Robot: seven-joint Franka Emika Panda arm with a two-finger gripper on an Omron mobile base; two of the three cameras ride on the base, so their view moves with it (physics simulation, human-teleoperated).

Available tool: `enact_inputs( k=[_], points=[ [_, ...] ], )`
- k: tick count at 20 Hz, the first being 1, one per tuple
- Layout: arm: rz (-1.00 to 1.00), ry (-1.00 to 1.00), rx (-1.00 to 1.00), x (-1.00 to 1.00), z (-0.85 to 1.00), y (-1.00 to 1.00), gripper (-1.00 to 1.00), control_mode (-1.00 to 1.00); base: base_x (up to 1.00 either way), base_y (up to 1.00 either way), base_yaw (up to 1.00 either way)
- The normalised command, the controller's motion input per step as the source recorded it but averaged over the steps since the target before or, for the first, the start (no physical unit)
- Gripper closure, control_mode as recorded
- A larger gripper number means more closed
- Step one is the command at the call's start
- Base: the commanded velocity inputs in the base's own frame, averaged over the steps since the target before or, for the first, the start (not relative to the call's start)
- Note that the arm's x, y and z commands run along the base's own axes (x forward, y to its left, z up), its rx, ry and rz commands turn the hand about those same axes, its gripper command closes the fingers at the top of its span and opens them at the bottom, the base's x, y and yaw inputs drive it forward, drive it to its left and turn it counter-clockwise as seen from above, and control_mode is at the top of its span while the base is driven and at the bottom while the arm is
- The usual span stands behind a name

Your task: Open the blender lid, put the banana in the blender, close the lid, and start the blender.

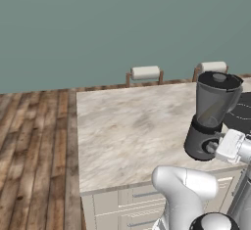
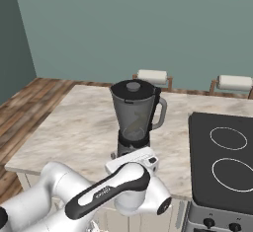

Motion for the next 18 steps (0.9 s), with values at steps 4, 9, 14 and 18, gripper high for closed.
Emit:
enact_inputs(
  k=[4,9,14,18],
  points=[
    [0.00,0.00,0.00,0.16,0.08,0.24,-1.00,-1.00,0.00,0.00,0.00],
    [0.00,0.00,0.00,0.15,0.07,0.27,-1.00,-1.00,0.00,0.00,0.00],
    [0.00,0.00,0.00,0.17,0.00,0.12,-1.00,-1.00,0.00,0.00,0.00],
    [0.00,0.00,0.00,0.00,0.07,0.00,-1.00,-1.00,0.00,0.00,0.00]
  ],
)
